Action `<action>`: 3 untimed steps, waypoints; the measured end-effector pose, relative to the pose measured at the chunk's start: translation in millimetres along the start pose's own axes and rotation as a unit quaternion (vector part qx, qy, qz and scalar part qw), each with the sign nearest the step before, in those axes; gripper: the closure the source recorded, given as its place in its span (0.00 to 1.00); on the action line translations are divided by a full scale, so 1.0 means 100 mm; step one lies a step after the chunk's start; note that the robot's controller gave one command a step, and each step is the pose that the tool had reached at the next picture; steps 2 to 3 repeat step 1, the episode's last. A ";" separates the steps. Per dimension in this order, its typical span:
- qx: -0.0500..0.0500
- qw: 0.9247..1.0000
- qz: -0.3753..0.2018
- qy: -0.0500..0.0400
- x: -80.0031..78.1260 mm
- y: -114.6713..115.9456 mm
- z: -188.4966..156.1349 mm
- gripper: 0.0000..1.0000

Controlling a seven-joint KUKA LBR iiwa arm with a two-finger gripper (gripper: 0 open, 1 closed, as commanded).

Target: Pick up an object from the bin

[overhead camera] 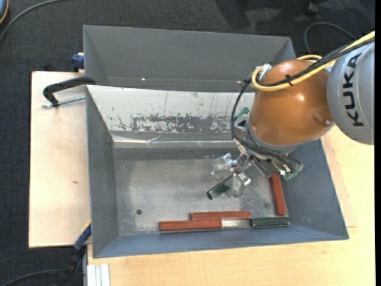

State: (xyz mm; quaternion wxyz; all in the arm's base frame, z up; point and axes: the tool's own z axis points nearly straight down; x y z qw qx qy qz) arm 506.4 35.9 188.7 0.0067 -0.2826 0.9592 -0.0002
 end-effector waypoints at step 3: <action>0.001 1.000 -0.023 -0.002 -0.42 0.15 -1.07 1.00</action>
Offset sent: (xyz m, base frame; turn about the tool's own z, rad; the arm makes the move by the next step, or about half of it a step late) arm 0.0223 0.0325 0.1009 -0.0458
